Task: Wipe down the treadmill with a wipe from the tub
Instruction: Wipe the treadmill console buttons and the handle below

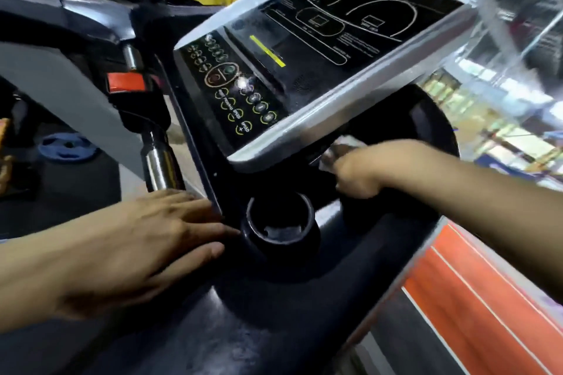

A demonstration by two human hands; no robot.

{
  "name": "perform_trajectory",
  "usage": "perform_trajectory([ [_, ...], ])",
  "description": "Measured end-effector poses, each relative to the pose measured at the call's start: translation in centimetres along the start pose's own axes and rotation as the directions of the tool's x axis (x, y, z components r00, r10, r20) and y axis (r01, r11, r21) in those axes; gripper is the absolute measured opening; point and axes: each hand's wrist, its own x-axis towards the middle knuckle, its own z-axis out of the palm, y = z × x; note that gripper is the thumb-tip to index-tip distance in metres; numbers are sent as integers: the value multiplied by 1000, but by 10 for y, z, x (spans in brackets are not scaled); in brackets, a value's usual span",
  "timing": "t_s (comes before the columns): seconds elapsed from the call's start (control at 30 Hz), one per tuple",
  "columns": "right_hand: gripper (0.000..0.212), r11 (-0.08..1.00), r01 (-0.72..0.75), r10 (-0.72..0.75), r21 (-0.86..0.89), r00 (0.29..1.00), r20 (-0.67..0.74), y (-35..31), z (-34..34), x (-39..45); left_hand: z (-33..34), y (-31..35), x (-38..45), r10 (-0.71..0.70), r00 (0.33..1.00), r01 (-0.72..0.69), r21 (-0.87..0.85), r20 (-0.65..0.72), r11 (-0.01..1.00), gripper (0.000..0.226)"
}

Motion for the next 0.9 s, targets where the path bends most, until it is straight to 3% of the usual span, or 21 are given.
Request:
perform_trajectory([
  [0.13, 46, 991, 125, -126, 40, 991, 33, -33, 2, 6, 9, -25, -2, 57, 996, -48, -123, 75, 991, 47],
  [0.23, 52, 995, -90, 90, 37, 996, 0, -6, 13, 10, 18, -28, 0, 40, 998, -32, -168, 47, 985, 52],
  [0.33, 74, 949, -313, 314, 30, 946, -78, 15, 20, 18, 24, -25, -2, 23, 1000, -23, -206, 1, 978, 54],
  [0.37, 75, 957, -288, 289, 37, 957, -30, 7, 17, 20, 25, -25, -3, 13, 1000, -15, -220, -13, 975, 54],
  [0.43, 56, 991, -120, 115, 59, 991, 75, -19, 15, 27, 26, -25, -4, 1, 999, -11, -230, -43, 973, 53],
  [0.5, 47, 985, 18, -33, 170, 995, 91, -38, 13, 24, 26, -25, -5, 10, 998, -22, -227, -54, 974, 53],
  [0.57, 48, 984, -13, -4, 175, 995, 96, -23, 10, 16, 26, -25, -6, 13, 998, -27, -223, -64, 974, 52],
  [0.67, 51, 972, -222, 215, 72, 972, 93, 7, 12, 2, 26, -24, -6, 14, 997, -28, -209, -70, 978, 51],
  [0.73, 44, 980, -158, 135, 124, 974, 180, -5, 7, -17, 27, -25, -7, 8, 997, -23, -213, -73, 977, 51],
  [0.83, 41, 939, -40, -82, 342, 939, 335, -41, -7, -48, 28, -25, -6, 20, 997, -37, -219, -80, 975, 52],
  [0.9, 39, 871, 5, -176, 491, 937, 303, -58, -21, -65, 28, -26, -6, 19, 997, -36, -223, -77, 974, 54],
])
